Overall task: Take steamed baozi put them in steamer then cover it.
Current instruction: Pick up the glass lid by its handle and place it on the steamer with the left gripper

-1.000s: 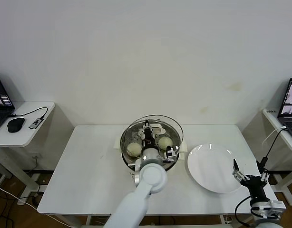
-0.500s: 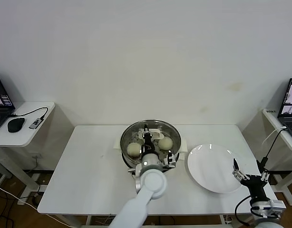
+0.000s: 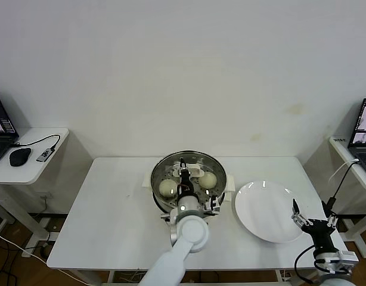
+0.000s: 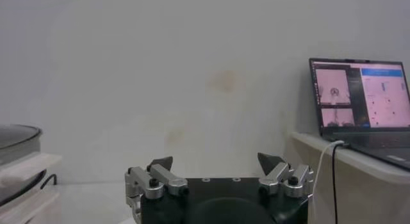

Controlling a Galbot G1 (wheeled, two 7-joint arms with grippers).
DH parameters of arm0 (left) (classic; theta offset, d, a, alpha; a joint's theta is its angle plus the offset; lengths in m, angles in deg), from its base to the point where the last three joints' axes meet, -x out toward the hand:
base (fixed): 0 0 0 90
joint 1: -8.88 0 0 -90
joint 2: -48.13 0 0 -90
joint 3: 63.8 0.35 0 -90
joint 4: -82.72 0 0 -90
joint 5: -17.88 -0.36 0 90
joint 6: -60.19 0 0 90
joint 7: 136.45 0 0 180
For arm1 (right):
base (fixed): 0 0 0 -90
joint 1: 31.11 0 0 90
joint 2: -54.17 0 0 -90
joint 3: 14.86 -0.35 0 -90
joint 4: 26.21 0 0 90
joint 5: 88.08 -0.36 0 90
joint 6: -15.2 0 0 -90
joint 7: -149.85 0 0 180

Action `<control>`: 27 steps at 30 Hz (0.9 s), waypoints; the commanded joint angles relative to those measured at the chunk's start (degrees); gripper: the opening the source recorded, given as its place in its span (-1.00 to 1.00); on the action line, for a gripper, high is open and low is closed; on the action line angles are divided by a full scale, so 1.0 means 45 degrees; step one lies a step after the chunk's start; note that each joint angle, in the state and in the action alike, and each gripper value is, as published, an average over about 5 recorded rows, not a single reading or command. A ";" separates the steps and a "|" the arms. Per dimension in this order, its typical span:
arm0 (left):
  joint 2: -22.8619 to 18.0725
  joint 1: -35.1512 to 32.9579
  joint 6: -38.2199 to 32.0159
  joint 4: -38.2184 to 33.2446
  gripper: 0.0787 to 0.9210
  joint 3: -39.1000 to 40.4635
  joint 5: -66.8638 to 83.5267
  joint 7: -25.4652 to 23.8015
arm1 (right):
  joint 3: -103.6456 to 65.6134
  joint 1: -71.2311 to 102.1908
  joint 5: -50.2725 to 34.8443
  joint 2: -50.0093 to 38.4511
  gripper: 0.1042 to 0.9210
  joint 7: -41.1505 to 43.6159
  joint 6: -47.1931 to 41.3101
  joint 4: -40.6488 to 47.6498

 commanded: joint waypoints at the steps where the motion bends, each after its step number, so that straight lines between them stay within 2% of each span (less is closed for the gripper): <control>1: -0.0030 -0.0096 -0.0033 0.0128 -0.85 0.0056 -0.0076 0.0223 | -0.0015 0.0015 -0.0002 -0.0009 0.76 0.0008 0.0011 -0.0025; 10: -0.0013 -0.0025 -0.0102 0.0114 -0.85 0.0064 0.0212 0.0246 | -0.0040 0.0004 -0.0021 -0.0030 0.76 0.0017 0.0000 -0.0046; 13: -0.0002 -0.0008 -0.0164 0.0045 -0.75 0.0066 0.0271 0.0240 | -0.0044 0.0003 -0.0027 -0.0029 0.76 0.0017 0.0005 -0.0033; 27: 0.0031 -0.0559 -0.0132 -0.1998 0.21 0.0459 0.0545 -0.0427 | -0.0103 0.0002 -0.0039 -0.0049 0.76 0.0019 0.0022 0.0036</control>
